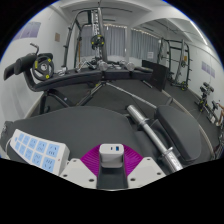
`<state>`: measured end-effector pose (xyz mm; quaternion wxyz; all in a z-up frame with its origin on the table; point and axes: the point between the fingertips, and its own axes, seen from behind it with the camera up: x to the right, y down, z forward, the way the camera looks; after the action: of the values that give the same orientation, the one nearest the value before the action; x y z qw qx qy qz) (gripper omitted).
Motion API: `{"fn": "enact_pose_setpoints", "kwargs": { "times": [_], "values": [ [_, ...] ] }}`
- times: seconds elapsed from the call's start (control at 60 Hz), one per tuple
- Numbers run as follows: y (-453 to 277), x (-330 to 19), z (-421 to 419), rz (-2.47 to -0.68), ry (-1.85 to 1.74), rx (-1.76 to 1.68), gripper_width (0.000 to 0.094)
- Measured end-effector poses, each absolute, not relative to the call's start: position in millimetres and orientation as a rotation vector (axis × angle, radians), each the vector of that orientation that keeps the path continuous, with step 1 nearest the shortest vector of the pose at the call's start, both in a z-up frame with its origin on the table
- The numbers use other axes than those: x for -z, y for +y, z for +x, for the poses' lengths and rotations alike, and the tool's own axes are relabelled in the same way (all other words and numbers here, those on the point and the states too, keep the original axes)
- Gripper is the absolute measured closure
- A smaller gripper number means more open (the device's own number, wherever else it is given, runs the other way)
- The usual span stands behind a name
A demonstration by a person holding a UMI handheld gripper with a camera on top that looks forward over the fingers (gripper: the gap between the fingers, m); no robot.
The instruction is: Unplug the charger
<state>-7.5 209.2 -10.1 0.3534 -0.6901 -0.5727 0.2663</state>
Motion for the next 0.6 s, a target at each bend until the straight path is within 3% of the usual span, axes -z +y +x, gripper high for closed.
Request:
{"fn": "enact_pose_setpoints", "kwargs": {
  "times": [0.05,0.083,0.2,0.333,0.6],
  "values": [
    [201.4,20.3,-7.4,-1.791,-1.521,-0.693,0.061],
    [195.4,24.0,-3.4,-1.804,-1.55,-0.692,0.0527],
    [186.8,15.7,1.4,-1.771,-1.58,-0.689,0.0068],
    [179.6,-26.4,28.0,-1.693,-1.565,-0.678,0.0083],
    [119.6,-176.2,206.7,-1.663,-1.48,-0.71,0.008]
  ]
}}
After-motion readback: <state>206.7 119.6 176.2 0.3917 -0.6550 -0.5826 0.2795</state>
